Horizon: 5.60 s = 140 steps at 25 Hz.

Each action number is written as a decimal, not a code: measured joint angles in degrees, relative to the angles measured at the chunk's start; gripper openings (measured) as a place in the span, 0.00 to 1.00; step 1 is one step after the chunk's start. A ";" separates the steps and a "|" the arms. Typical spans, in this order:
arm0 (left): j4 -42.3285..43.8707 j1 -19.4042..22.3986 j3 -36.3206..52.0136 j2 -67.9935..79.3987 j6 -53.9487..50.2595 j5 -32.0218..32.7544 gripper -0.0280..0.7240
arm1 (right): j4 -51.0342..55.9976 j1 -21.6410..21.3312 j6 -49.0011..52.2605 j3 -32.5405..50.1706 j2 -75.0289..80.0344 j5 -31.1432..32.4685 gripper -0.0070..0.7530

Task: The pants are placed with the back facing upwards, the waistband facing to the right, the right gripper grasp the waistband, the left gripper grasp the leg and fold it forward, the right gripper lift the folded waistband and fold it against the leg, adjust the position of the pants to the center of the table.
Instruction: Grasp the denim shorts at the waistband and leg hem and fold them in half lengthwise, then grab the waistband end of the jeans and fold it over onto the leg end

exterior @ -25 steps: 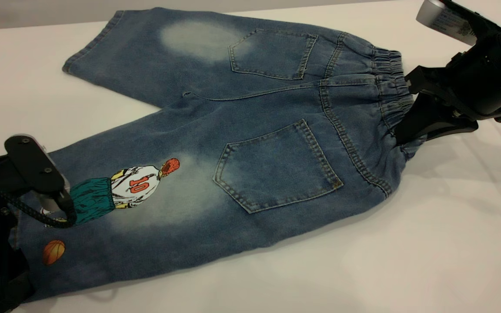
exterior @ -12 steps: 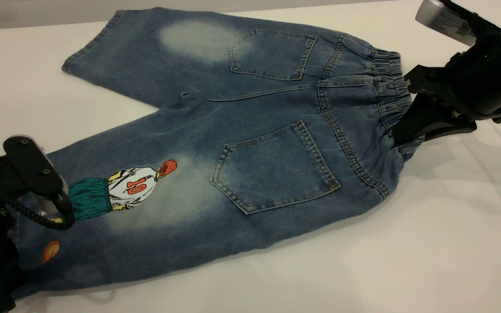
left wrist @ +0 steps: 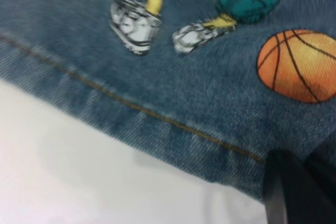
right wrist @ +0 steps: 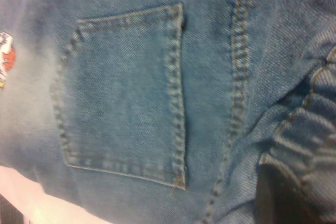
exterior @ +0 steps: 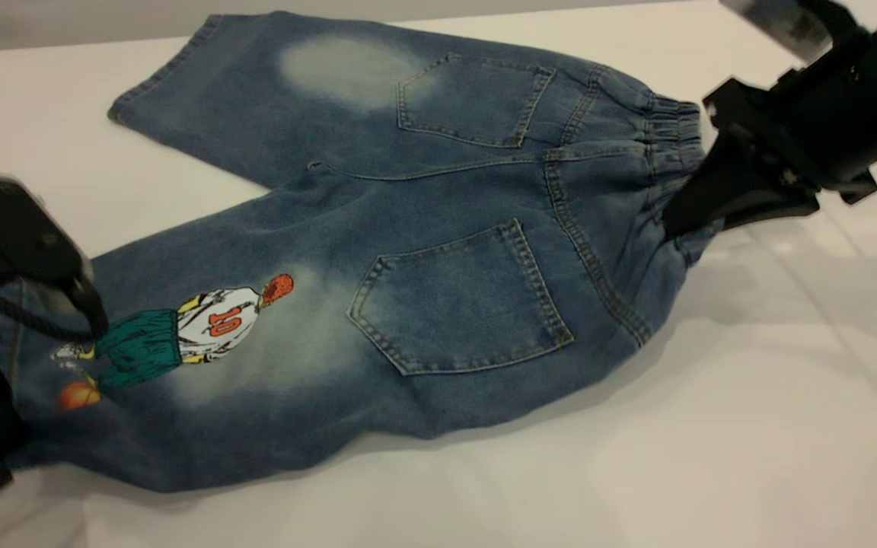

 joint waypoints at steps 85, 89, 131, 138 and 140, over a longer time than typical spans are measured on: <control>15.36 10.37 -61.43 26.61 -2.50 0.72 0.08 | 27.67 -4.00 47.30 -11.01 3.16 -4.40 0.19; 15.36 10.37 -61.43 27.87 -2.50 0.72 0.08 | 27.67 -4.00 46.53 -11.01 3.11 -4.60 0.30; 13.36 0.24 -61.38 26.98 -6.43 8.48 0.69 | 12.47 -3.94 2.83 -11.34 4.74 -6.56 0.64; 13.62 -3.69 -61.38 25.20 -6.43 9.51 0.68 | 14.67 -3.94 3.26 -11.85 9.60 -5.70 0.86; 13.79 -3.72 -61.38 24.18 -6.43 9.84 0.68 | 16.75 -3.99 3.55 -13.03 10.59 -3.79 0.86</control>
